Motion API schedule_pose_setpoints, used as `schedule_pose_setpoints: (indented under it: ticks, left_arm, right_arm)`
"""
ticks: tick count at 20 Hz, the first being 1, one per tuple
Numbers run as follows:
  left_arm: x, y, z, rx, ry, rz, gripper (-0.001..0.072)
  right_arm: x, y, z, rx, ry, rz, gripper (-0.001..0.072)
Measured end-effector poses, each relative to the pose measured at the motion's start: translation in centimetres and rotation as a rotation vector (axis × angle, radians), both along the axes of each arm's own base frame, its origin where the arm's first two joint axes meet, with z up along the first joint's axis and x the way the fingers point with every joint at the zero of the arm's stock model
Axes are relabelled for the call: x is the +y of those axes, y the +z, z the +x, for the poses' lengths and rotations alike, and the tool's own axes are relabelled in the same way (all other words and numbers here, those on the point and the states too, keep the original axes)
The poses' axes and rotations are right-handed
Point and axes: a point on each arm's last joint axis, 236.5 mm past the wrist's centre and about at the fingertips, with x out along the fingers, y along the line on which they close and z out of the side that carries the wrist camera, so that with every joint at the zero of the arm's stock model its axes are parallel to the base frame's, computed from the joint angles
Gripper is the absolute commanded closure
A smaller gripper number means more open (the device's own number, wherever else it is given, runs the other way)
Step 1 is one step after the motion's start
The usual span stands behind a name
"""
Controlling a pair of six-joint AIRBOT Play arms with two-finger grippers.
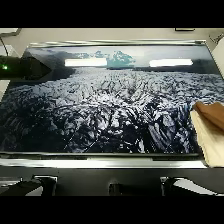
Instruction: Fold the clothes and pants, and hang the long-sleeved shirts on hangers.
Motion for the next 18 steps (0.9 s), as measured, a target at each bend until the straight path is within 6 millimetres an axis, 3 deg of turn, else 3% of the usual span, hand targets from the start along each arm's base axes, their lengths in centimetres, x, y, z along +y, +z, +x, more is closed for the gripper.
schedule_pose_setpoints:
  ticks: [2, 5, 10, 11, 12, 13, 14, 16, 18]
  left_arm:
    - [0.0, 0.0, 0.0, 0.000, 0.000, 0.000, 0.0682]
    - [0.0, 0.0, 0.0, 0.000, 0.000, 0.000, 0.0682]
    - [0.0, 0.0, 0.0, 0.000, 0.000, 0.000, 0.0682]
    - [0.0, 0.0, 0.0, 0.000, 0.000, 0.000, 0.0682]
    - [0.0, 0.0, 0.0, 0.000, 0.000, 0.000, 0.0682]
    - [0.0, 0.0, 0.0, 0.000, 0.000, 0.000, 0.0682]
    - [0.0, 0.0, 0.0, 0.000, 0.000, 0.000, 0.0682]
    - [0.0, 0.0, 0.0, 0.000, 0.000, 0.000, 0.0683]
    - [0.0, 0.0, 0.0, 0.000, 0.000, 0.000, 0.0683]
  right_arm:
    - [0.1, -2.4, -1.9, 0.078, -0.013, 0.002, 0.0671]
    - [0.1, -4.9, -3.2, 0.131, -0.018, -0.006, 0.0670]
    - [0.2, -6.8, -4.5, 0.182, -0.007, -0.011, 0.0669]
    - [0.1, -7.0, -4.7, 0.192, -0.003, -0.014, 0.0629]
    - [0.1, -7.1, -4.9, 0.199, -0.003, -0.016, 0.0417]
    - [0.1, -7.2, -5.2, 0.210, -0.002, -0.017, 0.0116]
    - [0.1, -7.3, -5.2, 0.213, -0.001, -0.018, 0.0013]
    - [0.2, -7.2, -4.9, 0.197, 0.018, -0.014, 0.0009]
    - [-0.2, -5.9, -3.5, 0.136, 0.050, -0.035, 0.0010]
